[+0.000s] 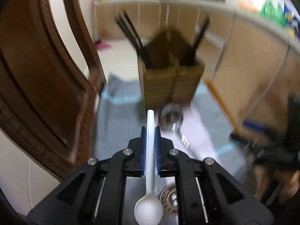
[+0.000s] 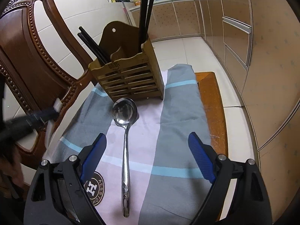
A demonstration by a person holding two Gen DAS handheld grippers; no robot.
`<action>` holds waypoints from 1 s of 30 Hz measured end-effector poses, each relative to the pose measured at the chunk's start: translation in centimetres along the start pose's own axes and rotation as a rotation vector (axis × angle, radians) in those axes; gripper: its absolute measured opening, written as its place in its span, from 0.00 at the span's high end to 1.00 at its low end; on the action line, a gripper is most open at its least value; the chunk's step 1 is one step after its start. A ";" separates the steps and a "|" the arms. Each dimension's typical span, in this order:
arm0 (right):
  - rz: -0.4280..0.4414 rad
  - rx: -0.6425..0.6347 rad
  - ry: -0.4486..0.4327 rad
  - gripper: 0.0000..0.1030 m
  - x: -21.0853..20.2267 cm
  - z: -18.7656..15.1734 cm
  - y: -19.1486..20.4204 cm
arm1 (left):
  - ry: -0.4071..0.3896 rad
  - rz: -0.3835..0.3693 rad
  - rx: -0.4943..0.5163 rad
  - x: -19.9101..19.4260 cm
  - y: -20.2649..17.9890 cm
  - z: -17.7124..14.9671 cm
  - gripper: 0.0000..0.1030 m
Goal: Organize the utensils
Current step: 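Carry the white spoon up and insert it into the wooden holder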
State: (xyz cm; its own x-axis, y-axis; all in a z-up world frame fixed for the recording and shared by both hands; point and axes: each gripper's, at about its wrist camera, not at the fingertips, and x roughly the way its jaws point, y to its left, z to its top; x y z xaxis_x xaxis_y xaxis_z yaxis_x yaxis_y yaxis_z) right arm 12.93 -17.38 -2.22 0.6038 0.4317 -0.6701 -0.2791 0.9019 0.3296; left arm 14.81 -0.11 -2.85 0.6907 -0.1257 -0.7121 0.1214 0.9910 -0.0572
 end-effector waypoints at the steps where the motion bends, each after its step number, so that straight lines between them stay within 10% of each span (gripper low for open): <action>1: 0.004 0.004 -0.001 0.16 0.0 0.0 0.0 | -0.043 0.004 -0.024 -0.9 0.1 1.3 0.92; 16: 0.038 0.055 0.005 0.16 0.4 0.5 -0.9 | -0.402 -0.017 -0.210 1.4 -0.4 15.7 0.92; 22: 0.057 0.074 0.015 0.16 0.7 0.6 -1.4 | -0.425 -0.012 -0.293 6.1 0.4 15.6 0.92; 30: 0.072 0.086 0.026 0.16 1.1 0.5 -1.6 | -0.643 -0.010 -0.341 7.1 0.1 12.4 0.92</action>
State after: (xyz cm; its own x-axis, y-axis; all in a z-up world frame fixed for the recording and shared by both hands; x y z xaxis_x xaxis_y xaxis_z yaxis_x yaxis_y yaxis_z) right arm 14.41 -18.39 -3.17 0.5647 0.4962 -0.6595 -0.2550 0.8649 0.4324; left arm 28.55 -1.48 0.81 0.9858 -0.0340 -0.1645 -0.0264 0.9358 -0.3514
